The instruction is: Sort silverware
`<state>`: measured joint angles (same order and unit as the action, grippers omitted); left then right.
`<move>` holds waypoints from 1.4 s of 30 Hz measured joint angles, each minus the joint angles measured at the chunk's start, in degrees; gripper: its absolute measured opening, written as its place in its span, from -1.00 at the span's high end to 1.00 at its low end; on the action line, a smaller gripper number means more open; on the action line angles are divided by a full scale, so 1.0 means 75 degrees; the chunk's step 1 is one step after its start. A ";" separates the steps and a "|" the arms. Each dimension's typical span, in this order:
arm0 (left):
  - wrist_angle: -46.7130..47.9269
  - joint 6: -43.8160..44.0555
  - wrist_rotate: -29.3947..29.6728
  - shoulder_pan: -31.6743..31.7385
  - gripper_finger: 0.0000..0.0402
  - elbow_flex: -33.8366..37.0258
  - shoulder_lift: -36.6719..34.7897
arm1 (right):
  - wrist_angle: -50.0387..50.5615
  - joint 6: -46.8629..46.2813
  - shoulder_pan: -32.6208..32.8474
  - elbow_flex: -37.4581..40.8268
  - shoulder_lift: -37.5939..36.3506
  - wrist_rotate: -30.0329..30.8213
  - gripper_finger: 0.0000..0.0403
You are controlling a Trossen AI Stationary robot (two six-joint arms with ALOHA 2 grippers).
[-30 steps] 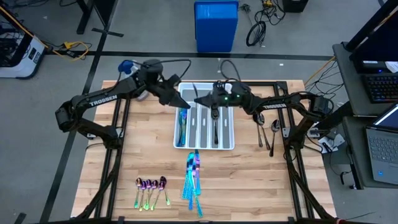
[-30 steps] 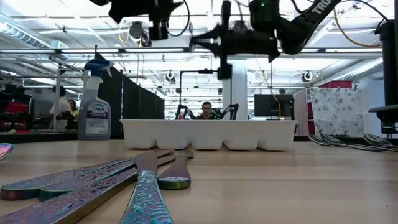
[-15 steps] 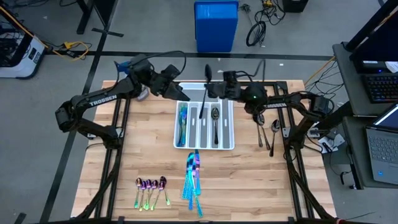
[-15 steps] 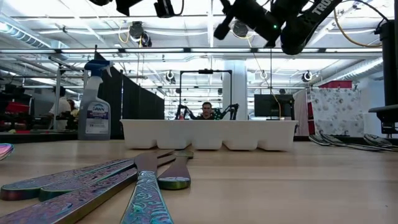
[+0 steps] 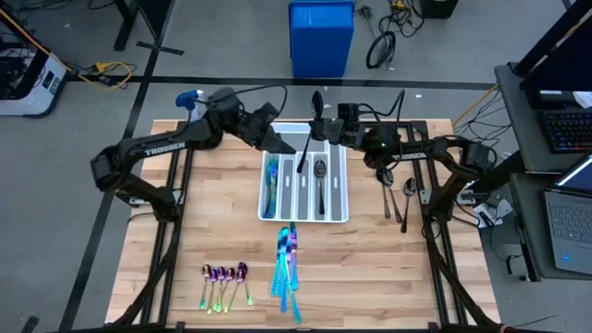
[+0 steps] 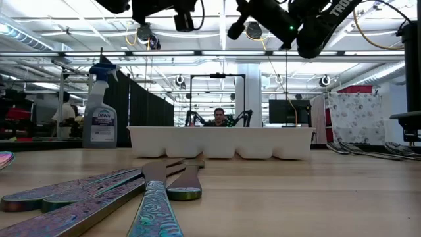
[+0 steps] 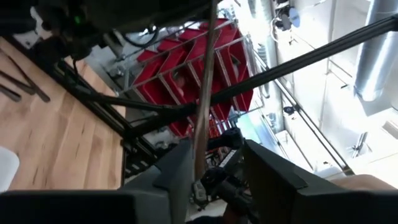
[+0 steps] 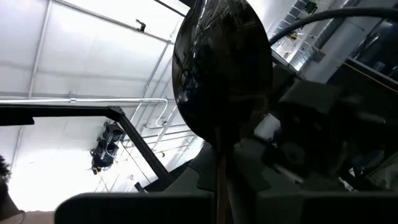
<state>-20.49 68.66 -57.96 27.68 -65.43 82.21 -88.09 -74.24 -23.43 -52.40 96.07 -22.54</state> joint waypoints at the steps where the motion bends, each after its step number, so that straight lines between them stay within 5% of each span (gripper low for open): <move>1: 0.0000 -0.0003 0.0004 -0.0034 0.26 0.0000 0.0054 | -0.0009 0.0000 -0.0024 0.0000 0.0000 -0.0010 1.00; 12: -0.0029 -0.0170 0.0324 -0.0075 0.17 0.0000 0.0275 | 0.0032 -0.0061 -0.0150 0.0000 0.0003 -0.0024 1.00; 30: -0.0192 -0.0676 0.0619 -0.0358 0.47 0.0009 0.0275 | 0.0821 -0.0020 -0.0214 -0.0006 0.0006 -0.0012 1.00; 42: -0.0167 -0.0868 0.1187 -0.0362 0.85 0.0011 0.0275 | 0.0929 0.0103 -0.0220 -0.0013 -0.0001 0.0000 1.00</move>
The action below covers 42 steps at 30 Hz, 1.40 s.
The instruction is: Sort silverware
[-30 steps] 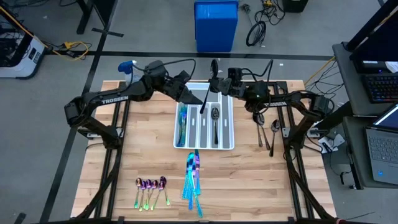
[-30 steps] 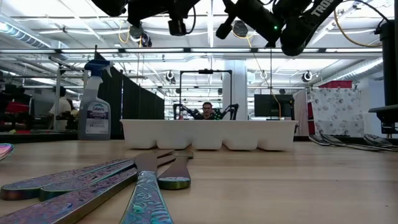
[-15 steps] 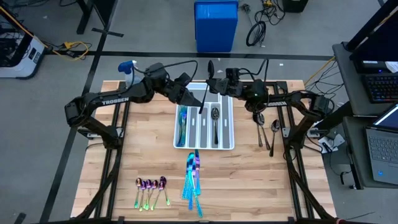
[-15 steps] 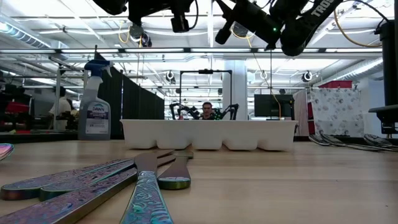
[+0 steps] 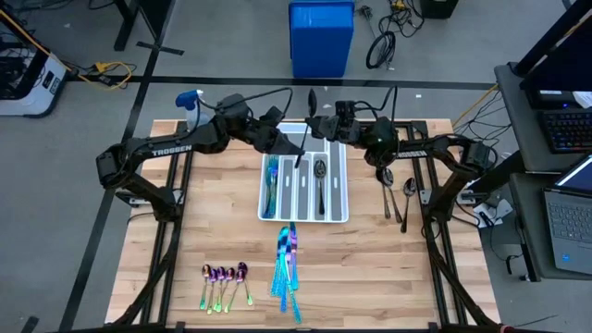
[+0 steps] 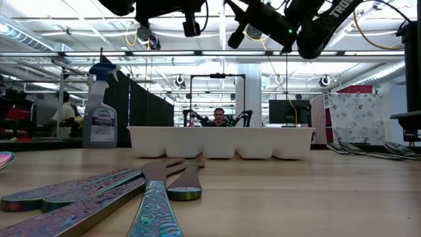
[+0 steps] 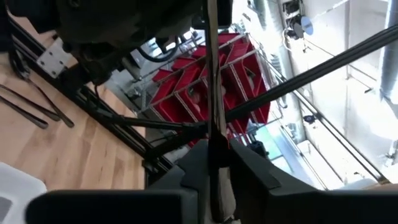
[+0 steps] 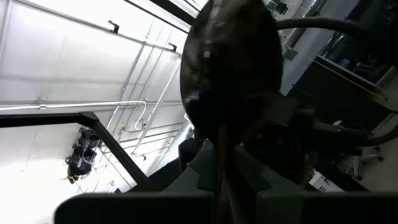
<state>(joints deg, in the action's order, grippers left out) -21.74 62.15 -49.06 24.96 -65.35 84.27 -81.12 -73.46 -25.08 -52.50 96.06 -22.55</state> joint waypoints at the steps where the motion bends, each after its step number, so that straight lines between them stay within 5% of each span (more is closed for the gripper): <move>1: 0.0001 0.0004 0.0069 0.0005 0.89 0.0001 0.0000 | 0.0006 -0.0034 0.0003 -0.0002 -0.0005 0.0000 1.00; 17: -0.0130 0.0205 0.1269 0.0263 1.00 -0.0002 -0.0001 | 0.0426 -0.0803 0.0009 0.0024 0.0022 -0.0050 0.47; 23: -0.0073 0.0268 0.1129 0.0470 1.00 -0.0002 -0.0003 | 0.0464 -0.1036 0.0009 0.0022 0.0022 -0.0055 0.33; 29: 0.0022 0.0271 0.0972 0.0471 1.00 -0.0002 -0.0003 | 0.0667 -0.1048 -0.0009 0.0022 0.0022 -0.0051 0.47; 37: 0.0729 0.0184 0.1174 0.0476 1.00 -0.0016 -0.0015 | 0.0922 -0.0889 -0.0012 0.0022 0.0019 -0.0041 0.94; 42: 0.0846 0.0211 0.1355 0.0483 1.00 -0.0016 -0.0015 | 0.1232 -0.0810 -0.0015 0.0022 0.0009 0.0012 0.99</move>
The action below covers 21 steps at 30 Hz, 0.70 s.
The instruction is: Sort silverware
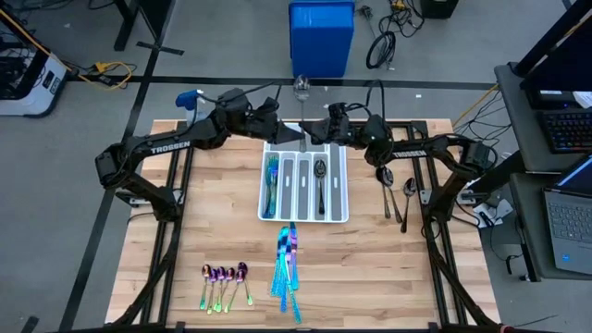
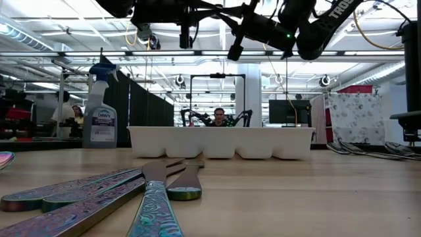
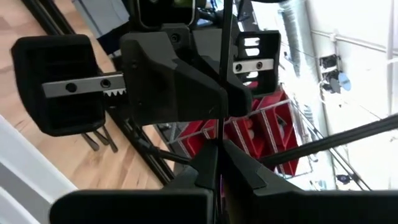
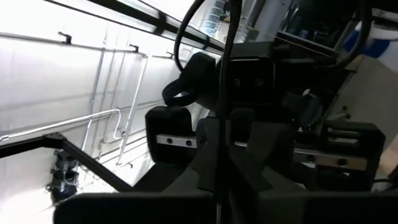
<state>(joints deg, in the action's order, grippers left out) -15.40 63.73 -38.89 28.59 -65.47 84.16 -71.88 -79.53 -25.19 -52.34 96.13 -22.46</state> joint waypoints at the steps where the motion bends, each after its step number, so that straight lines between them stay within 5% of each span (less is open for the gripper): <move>1: -0.0001 -0.0001 0.0007 -0.0001 1.00 0.0000 0.0000 | 0.0021 0.0025 -0.0003 0.0000 -0.0002 0.0000 0.99; 6: -0.0013 -0.0029 0.0069 -0.0001 0.85 0.0000 0.0000 | 0.0062 0.0085 -0.0092 -0.0007 -0.0005 -0.0045 1.00; 15: 0.0331 0.0055 0.0014 0.0187 -0.09 0.0003 0.0003 | 0.0120 -0.0121 -0.0418 -0.0012 -0.0005 -0.0050 1.00; 21: 0.0337 0.0057 -0.0798 0.0550 -0.37 0.0005 -0.0302 | 0.0652 -0.0317 -0.0548 -0.0015 -0.0005 -0.0549 1.00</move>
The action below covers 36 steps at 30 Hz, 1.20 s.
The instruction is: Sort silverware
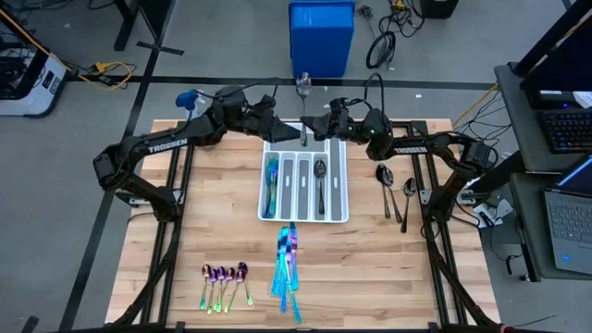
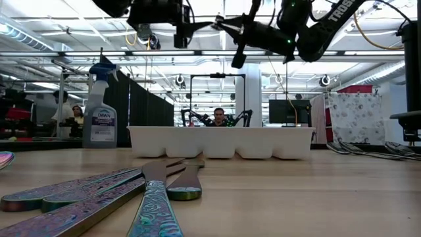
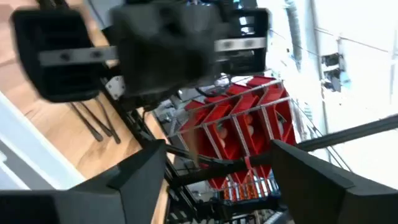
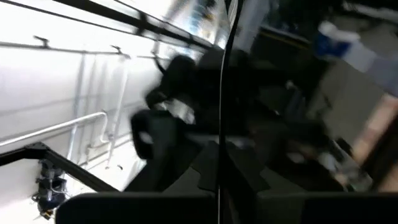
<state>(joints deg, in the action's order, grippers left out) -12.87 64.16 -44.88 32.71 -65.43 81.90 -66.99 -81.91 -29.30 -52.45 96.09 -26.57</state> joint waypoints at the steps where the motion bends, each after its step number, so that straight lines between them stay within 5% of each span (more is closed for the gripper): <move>1: -0.0001 0.0000 -0.0087 0.0104 -0.38 0.0001 -0.0106 | 0.0258 -0.0084 -0.0003 0.0000 -0.0017 -0.0146 1.00; 14: 0.0237 -0.0250 0.0010 0.1102 -0.38 0.0001 -0.1483 | 0.5481 -0.0179 0.0398 0.0000 -0.0387 -0.0310 1.00; 24: 0.0852 -0.0659 0.0030 0.1197 -0.38 0.0004 -0.1744 | 0.6594 -0.0537 0.1228 0.0000 -0.0467 0.0409 1.00; 36: 0.0834 -0.0634 -0.1024 0.1479 -0.39 0.0004 -0.1747 | 1.0056 0.0474 0.1394 0.0006 -0.1363 0.0822 1.00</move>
<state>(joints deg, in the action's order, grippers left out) -6.61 59.41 -52.56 43.81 -65.41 68.79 8.42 -78.35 -18.85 -52.40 85.87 -20.41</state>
